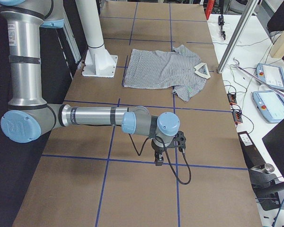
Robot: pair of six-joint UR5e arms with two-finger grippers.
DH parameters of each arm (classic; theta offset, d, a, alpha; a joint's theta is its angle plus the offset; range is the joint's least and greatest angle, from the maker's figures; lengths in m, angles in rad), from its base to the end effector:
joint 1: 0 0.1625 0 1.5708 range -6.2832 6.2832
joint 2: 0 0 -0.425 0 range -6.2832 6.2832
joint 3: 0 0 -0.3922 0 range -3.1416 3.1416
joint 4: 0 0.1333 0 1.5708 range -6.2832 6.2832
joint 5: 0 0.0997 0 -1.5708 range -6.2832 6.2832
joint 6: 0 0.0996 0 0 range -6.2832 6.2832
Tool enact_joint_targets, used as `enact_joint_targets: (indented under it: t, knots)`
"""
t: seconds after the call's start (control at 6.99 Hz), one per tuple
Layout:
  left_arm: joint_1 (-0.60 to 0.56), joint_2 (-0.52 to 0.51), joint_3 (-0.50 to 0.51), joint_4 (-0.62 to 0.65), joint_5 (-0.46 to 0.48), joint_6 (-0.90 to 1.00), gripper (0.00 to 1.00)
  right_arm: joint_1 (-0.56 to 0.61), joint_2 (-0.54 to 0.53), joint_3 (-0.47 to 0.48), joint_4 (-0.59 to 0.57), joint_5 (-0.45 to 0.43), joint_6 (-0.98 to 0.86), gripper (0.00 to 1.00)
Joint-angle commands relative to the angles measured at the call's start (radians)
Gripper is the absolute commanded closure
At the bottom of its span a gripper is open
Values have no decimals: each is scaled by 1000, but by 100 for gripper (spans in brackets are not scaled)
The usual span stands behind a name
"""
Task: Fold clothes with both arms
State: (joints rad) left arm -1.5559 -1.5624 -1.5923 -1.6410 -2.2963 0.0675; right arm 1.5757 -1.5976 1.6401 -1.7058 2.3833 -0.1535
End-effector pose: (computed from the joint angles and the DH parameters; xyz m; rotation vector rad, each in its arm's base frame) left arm -0.0598 -0.4951 0.6483 0.0987 0.7231 0.1089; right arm 0.0633 -0.4731 0.6481 -0.0229 -0.8166 -0.1027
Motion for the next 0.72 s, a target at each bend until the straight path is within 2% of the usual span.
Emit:
enact_joint_targets:
  t: [0.0,0.29,0.43,0.57]
  knots:
    - [0,1,0,-2,-3,0,0,1,20,13,20,-4,26,0]
    - [0,-57,-3,-13,-5,-6,0,-31,86,18,18,-1,29,0]
    - [6,-153,8,-14,-3,-11,0,-99,199,21,20,-6,122,0]
    - [10,-210,-6,-26,-9,-6,0,-168,265,18,20,5,234,0]
